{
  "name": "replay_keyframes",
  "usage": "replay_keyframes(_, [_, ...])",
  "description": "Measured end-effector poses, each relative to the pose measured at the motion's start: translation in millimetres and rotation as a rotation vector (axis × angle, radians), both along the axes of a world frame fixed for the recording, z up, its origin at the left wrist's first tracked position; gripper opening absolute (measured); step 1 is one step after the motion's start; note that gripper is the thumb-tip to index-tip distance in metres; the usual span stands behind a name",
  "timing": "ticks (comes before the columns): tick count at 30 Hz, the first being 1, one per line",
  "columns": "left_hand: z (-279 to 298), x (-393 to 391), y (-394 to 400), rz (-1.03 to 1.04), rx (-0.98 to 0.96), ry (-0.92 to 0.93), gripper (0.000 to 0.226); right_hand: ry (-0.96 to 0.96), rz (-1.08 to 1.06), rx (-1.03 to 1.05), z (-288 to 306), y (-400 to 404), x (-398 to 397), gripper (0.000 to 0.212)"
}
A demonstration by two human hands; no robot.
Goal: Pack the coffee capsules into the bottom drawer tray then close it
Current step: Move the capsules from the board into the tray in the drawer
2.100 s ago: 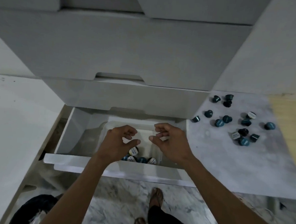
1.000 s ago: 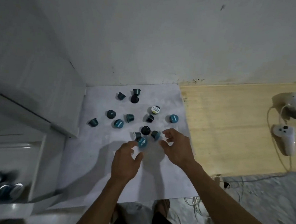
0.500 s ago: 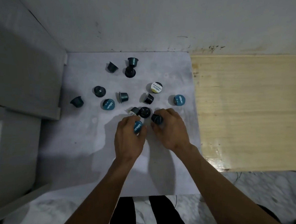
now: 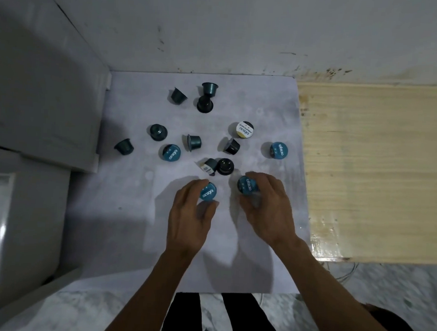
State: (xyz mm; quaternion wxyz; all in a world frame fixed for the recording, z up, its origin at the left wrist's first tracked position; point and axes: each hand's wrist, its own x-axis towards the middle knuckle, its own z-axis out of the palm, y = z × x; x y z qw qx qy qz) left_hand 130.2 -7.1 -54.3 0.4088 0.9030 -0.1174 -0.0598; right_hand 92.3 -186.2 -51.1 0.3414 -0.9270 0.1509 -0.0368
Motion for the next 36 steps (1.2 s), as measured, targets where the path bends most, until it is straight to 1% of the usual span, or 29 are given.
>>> replay_keyframes(2, [-3.4, -0.1, -0.6, 0.007, -0.001, -0.054, 0.037, -0.083, -0.032, -0.006, -6.1, 1.9, -4.8, 0.033])
replay_keyframes(5, [-6.5, 2.1, -2.8, 0.011, 0.005, -0.103, 0.033, -0.145, -0.049, -0.045, -11.6, 3.7, -4.7, 0.029])
replay_keyframes(9, [-5.4, 3.5, -5.6, 0.035, -0.05, -0.082, 0.031, -0.195, -0.061, -0.073, -15.3, 4.4, 2.3, 0.028])
replay_keyframes(11, [-3.2, 3.2, -5.9, 0.073, -0.103, -0.041, 0.031, -0.205, -0.076, -0.026, -11.6, 4.0, 3.7, 0.027])
replay_keyframes(14, [5.2, 0.6, -4.0, 0.128, -0.166, -0.002, 0.029, -0.202, -0.115, 0.1, -1.8, 3.9, 3.0, 0.027])
replay_keyframes(17, [19.0, -2.9, 0.9, 0.172, -0.186, 0.017, 0.027, -0.182, -0.118, 0.148, 10.9, 7.5, 1.7, 0.025])
replay_keyframes(23, [60.8, -11.9, 25.1, 0.19, -0.23, -0.021, 0.025, -0.22, -0.075, 0.247, 53.0, 34.7, 6.9, 0.026])
replay_keyframes(30, [119.2, -20.9, 96.3, 0.24, -0.272, -0.075, 0.026, -0.29, -0.001, 0.309, 115.7, 100.5, 14.9, 0.025])
replay_keyframes(33, [142.0, -25.3, 144.0, 0.263, -0.308, -0.079, 0.026, -0.301, 0.013, 0.314, 137.4, 138.3, 10.0, 0.024])
replay_keyframes(36, [158.4, -30.4, 204.0, 0.246, -0.276, -0.107, 0.026, -0.288, 0.033, 0.321, 150.6, 185.0, -2.8, 0.024])
